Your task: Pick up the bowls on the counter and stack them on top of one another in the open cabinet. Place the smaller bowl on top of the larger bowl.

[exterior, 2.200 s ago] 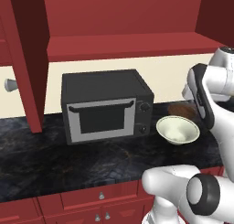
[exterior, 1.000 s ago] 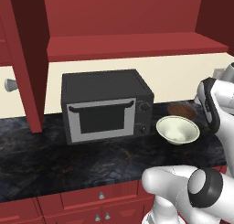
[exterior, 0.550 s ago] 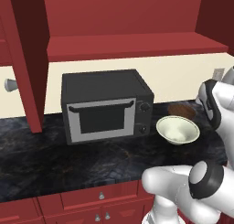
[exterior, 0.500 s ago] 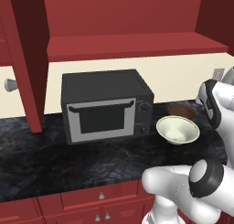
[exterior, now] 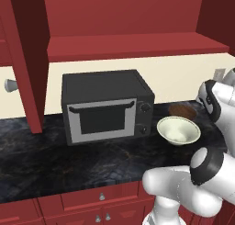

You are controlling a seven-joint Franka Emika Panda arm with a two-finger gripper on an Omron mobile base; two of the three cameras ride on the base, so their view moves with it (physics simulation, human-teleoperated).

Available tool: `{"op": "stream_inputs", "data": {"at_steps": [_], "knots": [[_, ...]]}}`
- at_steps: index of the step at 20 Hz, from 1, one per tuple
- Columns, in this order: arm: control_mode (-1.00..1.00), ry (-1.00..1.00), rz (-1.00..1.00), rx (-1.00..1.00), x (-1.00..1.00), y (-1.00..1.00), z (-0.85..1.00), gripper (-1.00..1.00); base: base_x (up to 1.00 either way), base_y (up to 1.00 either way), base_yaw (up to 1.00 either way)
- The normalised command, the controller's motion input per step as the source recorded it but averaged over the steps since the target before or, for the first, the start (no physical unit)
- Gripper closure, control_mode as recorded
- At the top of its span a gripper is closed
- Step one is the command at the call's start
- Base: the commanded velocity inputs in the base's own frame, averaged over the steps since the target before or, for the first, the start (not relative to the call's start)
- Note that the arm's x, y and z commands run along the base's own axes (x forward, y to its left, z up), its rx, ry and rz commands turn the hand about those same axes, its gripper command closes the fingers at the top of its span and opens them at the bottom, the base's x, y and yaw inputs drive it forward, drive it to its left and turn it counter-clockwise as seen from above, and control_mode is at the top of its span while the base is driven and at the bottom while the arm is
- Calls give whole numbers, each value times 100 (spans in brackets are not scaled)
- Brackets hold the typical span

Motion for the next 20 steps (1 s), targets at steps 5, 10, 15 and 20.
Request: {"op": "stream_inputs", "data": {"at_steps": [5, 10, 15, 20], "knots": [[-100, -5, -5, 5, 20, -8, -22, -100, 0, 0, 0], [-100, -7, -4, 5, 10, -11, -20, -100, 0, 0, 0], [-100, -4, -4, 3, 16, -10, -11, -100, 0, 0, 0], [-100, 0, -3, 2, 24, -8, -11, -100, 0, 0, 0]]}}
